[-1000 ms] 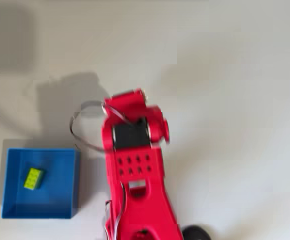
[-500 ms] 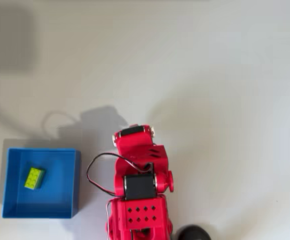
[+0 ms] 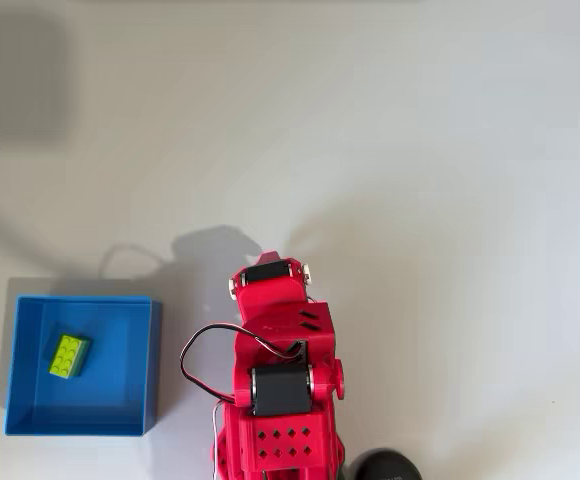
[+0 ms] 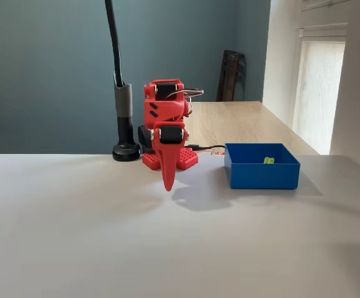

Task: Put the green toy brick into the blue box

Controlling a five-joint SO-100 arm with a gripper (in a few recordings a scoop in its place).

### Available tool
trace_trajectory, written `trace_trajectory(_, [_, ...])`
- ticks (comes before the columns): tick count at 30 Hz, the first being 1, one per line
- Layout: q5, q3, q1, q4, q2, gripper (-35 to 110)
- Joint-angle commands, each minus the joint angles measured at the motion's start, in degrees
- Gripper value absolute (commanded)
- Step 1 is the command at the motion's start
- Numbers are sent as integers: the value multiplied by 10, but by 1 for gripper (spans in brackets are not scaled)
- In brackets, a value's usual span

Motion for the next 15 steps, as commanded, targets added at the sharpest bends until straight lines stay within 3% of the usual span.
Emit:
trace_trajectory(1, [-10, 15, -3, -7, 18, 0])
trace_trajectory(15, [1, 17, -1, -7, 18, 0])
